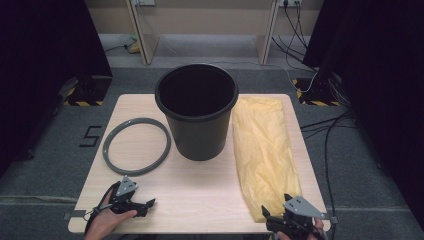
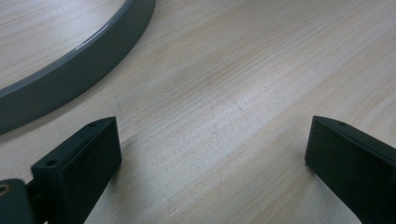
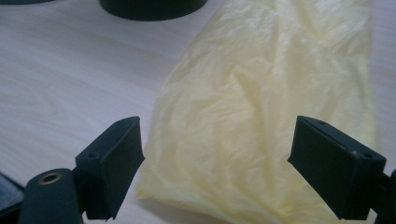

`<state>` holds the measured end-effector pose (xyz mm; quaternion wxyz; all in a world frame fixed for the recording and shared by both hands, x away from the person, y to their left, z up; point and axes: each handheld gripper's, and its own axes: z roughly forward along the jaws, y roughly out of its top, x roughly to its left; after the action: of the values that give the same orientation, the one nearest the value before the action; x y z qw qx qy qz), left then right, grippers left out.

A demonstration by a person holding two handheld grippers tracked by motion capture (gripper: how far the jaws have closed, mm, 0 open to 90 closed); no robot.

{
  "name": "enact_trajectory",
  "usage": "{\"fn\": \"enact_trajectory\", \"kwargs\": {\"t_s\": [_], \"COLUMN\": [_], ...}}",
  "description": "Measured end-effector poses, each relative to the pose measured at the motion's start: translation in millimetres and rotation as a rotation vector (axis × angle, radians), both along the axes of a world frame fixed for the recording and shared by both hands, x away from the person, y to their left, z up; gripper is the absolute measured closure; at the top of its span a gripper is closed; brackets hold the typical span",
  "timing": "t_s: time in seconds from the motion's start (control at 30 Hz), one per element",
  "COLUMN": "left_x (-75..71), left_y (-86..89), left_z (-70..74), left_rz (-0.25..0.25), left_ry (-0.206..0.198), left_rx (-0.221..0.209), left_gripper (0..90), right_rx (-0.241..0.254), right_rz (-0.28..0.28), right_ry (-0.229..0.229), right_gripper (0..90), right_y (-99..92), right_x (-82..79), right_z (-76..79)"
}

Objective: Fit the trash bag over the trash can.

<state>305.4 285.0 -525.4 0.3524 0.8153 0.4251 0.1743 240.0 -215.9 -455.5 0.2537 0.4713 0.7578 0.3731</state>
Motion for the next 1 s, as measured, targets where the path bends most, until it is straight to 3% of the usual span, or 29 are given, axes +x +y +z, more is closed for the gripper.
{"fn": "enact_trajectory", "kwargs": {"t_s": [0.27,0.57,0.8,1.0], "left_x": [0.0,0.0,0.0,0.0], "left_y": [-0.1,-0.2,-0.4,-0.3], "left_z": [-0.1,-0.1,-0.2,-0.1], "left_rz": [0.000,0.000,0.002,0.001], "left_ry": [0.000,0.000,-0.001,0.001], "left_rx": [-0.001,-0.001,-0.003,-0.001], "left_gripper": [2.5,2.4,2.4,2.3], "right_rx": [-0.015,-0.024,0.004,0.001], "right_rz": [-0.043,-0.059,-0.057,-0.093], "right_ry": [0.003,0.045,0.075,0.117], "right_gripper": [17.1,17.3,19.2,19.7], "right_y": [-10.2,-16.5,-28.6,-38.7], "right_x": [34.9,64.2,89.6,116.8], "right_z": [13.2,9.5,7.1,3.0]}}
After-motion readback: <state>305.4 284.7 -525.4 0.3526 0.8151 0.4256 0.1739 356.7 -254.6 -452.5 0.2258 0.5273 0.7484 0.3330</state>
